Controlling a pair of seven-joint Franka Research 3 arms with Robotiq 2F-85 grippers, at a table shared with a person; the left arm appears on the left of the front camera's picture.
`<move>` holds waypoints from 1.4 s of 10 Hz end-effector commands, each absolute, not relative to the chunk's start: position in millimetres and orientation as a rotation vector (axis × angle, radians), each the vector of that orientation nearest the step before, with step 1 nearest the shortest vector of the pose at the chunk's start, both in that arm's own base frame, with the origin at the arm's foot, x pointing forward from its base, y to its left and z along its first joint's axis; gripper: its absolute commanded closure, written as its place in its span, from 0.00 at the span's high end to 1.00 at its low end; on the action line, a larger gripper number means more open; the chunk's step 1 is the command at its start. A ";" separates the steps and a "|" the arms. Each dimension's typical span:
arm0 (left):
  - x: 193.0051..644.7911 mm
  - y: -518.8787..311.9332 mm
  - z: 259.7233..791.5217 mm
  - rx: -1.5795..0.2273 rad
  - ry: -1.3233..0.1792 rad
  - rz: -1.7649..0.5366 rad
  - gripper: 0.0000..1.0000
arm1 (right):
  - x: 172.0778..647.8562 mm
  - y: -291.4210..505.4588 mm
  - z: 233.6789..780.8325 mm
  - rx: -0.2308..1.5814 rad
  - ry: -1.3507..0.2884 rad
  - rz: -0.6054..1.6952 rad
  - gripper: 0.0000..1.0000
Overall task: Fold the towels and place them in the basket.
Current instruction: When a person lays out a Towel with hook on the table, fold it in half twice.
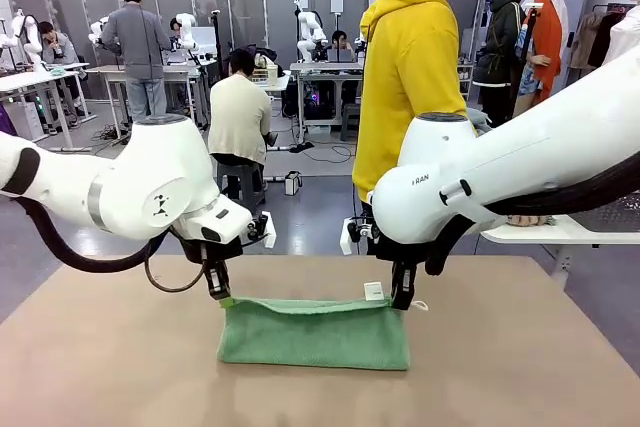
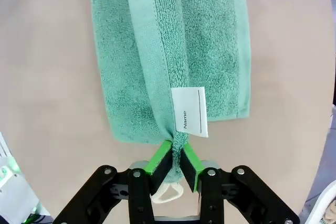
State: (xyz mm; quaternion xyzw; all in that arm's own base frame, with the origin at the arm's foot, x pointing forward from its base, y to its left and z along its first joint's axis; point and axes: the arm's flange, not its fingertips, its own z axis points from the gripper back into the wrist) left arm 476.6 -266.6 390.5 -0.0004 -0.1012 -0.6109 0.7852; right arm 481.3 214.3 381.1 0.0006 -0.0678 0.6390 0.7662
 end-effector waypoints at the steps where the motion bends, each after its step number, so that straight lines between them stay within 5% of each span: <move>1: 473.5 -261.5 394.8 -0.005 -0.201 -1.309 0.00 | 478.0 213.8 386.0 -0.001 -0.151 1.391 0.00; 5: 473.5 -261.5 394.8 -0.005 -0.201 -1.309 0.00 | 478.0 213.8 386.0 -0.001 -0.151 1.391 0.00; 6: 477.2 -264.1 390.3 -0.002 -0.211 -1.313 0.05 | 480.1 215.9 383.8 -0.001 -0.151 1.392 0.13; 14: 535.9 -273.9 348.9 -0.004 -0.270 -1.278 0.05 | 538.8 221.3 336.7 -0.020 -0.159 1.311 0.13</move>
